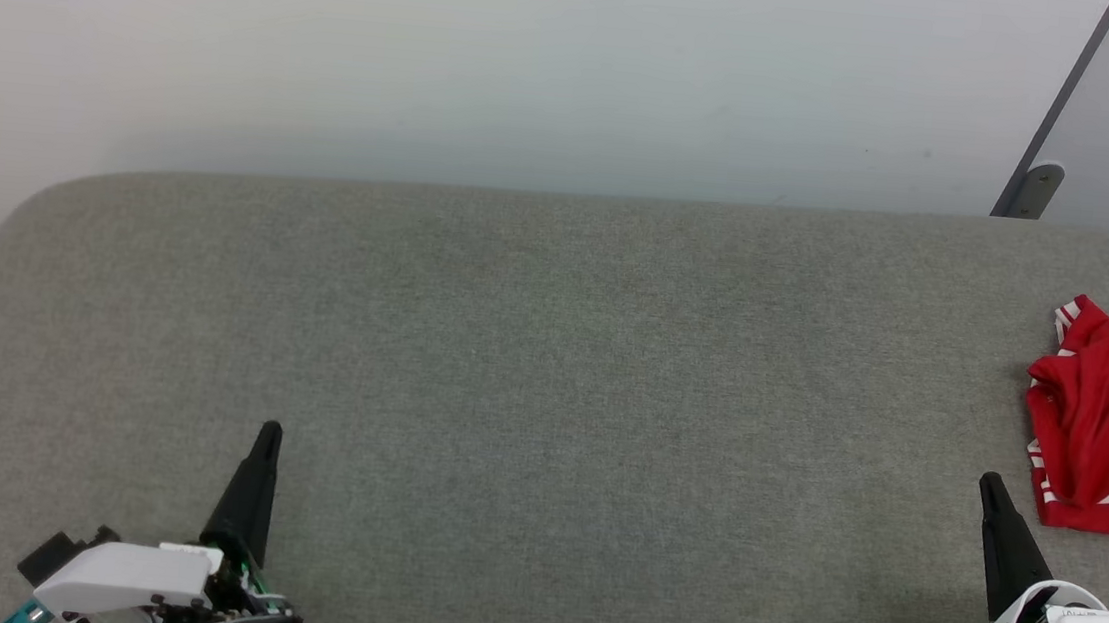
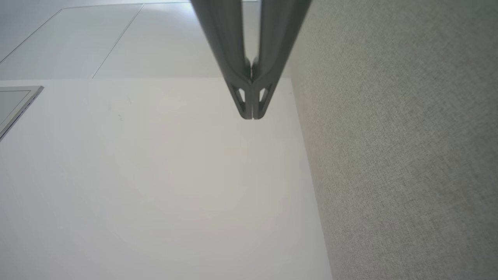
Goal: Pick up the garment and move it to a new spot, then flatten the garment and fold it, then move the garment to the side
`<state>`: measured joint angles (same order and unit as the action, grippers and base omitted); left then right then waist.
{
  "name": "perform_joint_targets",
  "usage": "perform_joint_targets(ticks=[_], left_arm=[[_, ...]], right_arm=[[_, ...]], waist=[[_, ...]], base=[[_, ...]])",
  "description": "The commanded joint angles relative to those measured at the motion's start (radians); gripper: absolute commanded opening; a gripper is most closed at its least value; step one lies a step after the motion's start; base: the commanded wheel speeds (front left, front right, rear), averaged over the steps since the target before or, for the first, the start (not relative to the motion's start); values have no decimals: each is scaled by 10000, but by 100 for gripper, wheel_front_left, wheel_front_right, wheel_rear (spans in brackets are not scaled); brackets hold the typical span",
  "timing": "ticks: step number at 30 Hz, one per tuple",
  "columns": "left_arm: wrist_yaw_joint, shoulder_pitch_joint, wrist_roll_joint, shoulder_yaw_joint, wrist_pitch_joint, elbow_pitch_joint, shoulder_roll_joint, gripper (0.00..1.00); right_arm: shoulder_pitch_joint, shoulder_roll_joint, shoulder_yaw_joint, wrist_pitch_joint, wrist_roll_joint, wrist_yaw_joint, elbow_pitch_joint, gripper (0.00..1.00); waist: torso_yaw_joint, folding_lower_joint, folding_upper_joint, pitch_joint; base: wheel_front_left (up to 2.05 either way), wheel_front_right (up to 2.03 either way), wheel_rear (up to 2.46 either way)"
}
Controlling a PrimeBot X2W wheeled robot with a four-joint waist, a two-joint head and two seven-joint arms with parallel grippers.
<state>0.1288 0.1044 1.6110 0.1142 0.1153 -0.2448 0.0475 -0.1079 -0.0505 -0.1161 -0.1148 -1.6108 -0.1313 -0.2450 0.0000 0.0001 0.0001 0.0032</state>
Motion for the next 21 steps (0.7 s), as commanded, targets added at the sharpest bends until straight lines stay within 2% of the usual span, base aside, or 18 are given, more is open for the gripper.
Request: perform_joint_targets(ticks=[1, 21], left_arm=[[35, 113, 20, 23, 27, -14, 10, 0], [36, 110, 22, 19, 25, -14, 10, 0]], right_arm=[[-15, 32, 4, -26, -36, 10, 22, 0], [-15, 32, 6, -25, -38, 10, 22, 0]], waist=[[0, -1, -1, 0], [0, -1, -1, 0]], base=[[0, 0, 0], [0, 0, 0]])
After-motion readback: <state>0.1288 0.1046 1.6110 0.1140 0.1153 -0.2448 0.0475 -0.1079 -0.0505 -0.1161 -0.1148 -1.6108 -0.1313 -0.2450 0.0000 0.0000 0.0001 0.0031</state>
